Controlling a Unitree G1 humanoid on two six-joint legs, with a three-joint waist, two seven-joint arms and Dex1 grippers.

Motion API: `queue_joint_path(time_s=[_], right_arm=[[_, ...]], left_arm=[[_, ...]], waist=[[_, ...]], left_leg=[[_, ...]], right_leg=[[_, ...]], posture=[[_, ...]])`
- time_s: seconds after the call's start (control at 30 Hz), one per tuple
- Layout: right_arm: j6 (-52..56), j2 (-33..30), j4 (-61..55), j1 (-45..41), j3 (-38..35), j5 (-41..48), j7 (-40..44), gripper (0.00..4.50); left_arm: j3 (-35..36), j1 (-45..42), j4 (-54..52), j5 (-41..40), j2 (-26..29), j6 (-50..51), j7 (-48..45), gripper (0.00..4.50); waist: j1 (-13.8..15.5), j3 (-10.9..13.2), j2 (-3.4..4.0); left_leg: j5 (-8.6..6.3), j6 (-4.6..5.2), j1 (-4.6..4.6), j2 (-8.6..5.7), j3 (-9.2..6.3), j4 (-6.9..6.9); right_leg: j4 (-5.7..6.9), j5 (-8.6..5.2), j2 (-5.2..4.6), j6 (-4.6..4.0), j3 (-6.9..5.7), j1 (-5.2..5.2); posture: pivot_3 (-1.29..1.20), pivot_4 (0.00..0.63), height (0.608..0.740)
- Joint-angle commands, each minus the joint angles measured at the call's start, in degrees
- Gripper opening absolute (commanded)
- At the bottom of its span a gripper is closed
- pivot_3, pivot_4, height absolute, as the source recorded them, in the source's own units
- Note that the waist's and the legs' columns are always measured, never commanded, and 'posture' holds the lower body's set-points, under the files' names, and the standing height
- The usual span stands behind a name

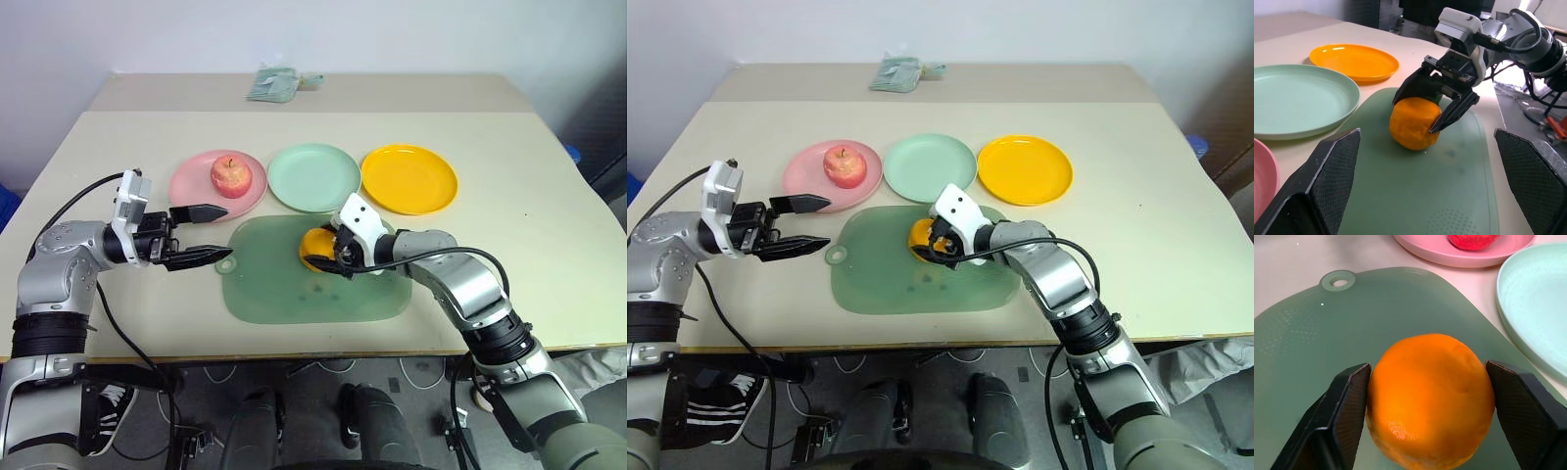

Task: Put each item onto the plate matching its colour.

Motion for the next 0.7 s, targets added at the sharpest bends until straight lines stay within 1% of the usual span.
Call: queue_joint_path(time_s=[0.03, 0.1, 0.2, 0.27, 0.3, 0.37, 0.43, 0.5, 0.57, 0.63, 0.7], right_arm=[[1.08, 0.02, -1.60, 0.13, 0.12, 0.89, 1.13, 2.69], [0.82, 0.09, -2.01, -0.12, -0.13, 0.57, 0.77, 2.68], [1.45, 1.47, -2.28, -1.22, -2.71, 2.22, 0.08, 2.68], [1.73, 4.31, -1.36, -3.54, -7.98, 5.03, -2.10, 2.68], [0.03, 5.25, 0.63, -5.37, -10.60, 4.70, -4.24, 2.68], [-3.78, 5.93, 6.80, -9.20, -14.86, 2.55, -9.38, 2.68], [-9.51, 4.88, 13.71, -12.34, -16.67, -1.28, -14.15, 2.68], [-12.46, 4.50, 21.10, -15.55, -20.02, -2.34, -18.47, 2.68], [-16.83, 3.33, 27.95, -18.02, -21.56, -4.72, -22.06, 2.68], [-21.41, 1.54, 34.21, -19.15, -20.74, -7.44, -22.55, 2.68], [-24.07, 0.99, 39.08, -19.95, -20.70, -7.98, -21.97, 2.68]], left_arm=[[1.16, -0.11, -1.02, -1.15, 0.21, -0.84, -0.19, 4.50], [1.14, -0.43, -0.72, -1.15, 0.07, -1.02, -0.16, 4.50], [1.09, -0.85, -0.30, -1.16, -0.16, -1.13, -0.17, 4.50], [1.79, -1.70, 0.23, -1.72, -1.07, -1.47, 0.66, 4.50], [2.17, -2.26, 0.46, -2.21, -1.46, -1.32, 0.95, 4.50], [2.68, -3.32, 1.08, -2.54, -2.00, -1.46, 1.65, 4.50], [2.87, -4.24, 1.77, -2.07, -2.52, -2.57, 2.81, 4.50], [2.50, -5.39, 3.44, 0.05, -3.24, -5.32, 5.48, 4.50], [2.24, -5.97, 4.41, 1.05, -3.88, -7.76, 6.65, 4.50], [2.39, -6.44, 4.82, 1.37, -4.88, -8.80, 8.52, 4.50], [2.38, -6.62, 4.87, 1.54, -5.58, -9.54, 9.48, 4.50]], waist=[[0.00, 0.00, 0.00], [0.00, 0.00, 0.00], [-0.01, 0.00, 0.00], [0.00, 0.01, 0.01], [0.01, 0.01, 0.02], [-0.02, 0.02, 0.03], [0.19, 0.01, 0.02], [0.28, 0.01, 0.01], [0.12, 0.01, 0.01], [-0.11, 0.01, 0.02], [-0.28, 0.03, 0.04]], left_leg=[[0.00, 0.00, 0.00, 0.00, 0.00, 0.00], [0.00, 0.00, 0.00, 0.00, 0.00, 0.00], [0.00, 0.00, 0.00, 0.00, 0.00, 0.00], [0.00, 0.00, -0.01, 0.00, 0.00, 0.00], [0.00, 0.00, -0.02, 0.00, 0.00, 0.00], [0.01, -0.02, -0.03, 0.00, 0.02, 0.01], [0.02, -0.03, -0.03, -0.02, 0.00, 0.02], [0.01, -0.02, -0.03, -0.03, -0.01, -0.02], [0.00, -0.01, -0.04, -0.06, 0.01, -0.06], [-0.01, 0.01, -0.04, -0.07, 0.07, -0.09], [-0.01, 0.01, -0.04, -0.06, 0.08, -0.13]], right_leg=[[0.00, 0.00, 0.00, 0.00, 0.00, 0.00], [0.00, 0.00, 0.00, 0.00, 0.00, 0.00], [0.00, 0.00, 0.00, 0.00, 0.00, 0.00], [0.00, 0.00, 0.00, 0.00, 0.00, -0.02], [0.01, 0.01, 0.00, 0.02, 0.00, -0.02], [0.00, 0.02, 0.00, 0.03, 0.00, -0.03], [0.00, 0.03, -0.01, 0.03, 0.00, -0.01], [-0.03, 0.02, -0.03, 0.03, -0.01, 0.00], [-0.05, 0.02, -0.06, 0.04, 0.00, 0.00], [-0.06, 0.03, -0.06, 0.05, 0.01, -0.02], [-0.05, 0.03, -0.06, 0.06, 0.01, -0.04]], posture=[[0.00, 0.150, 0.740], [0.00, 0.150, 0.740], [0.00, 0.150, 0.740], [0.00, 0.150, 0.740], [0.00, 0.150, 0.740], [0.00, 0.150, 0.740], [0.00, 0.150, 0.740], [0.00, 0.150, 0.740], [0.00, 0.150, 0.740], [0.00, 0.150, 0.740], [0.00, 0.150, 0.740]])
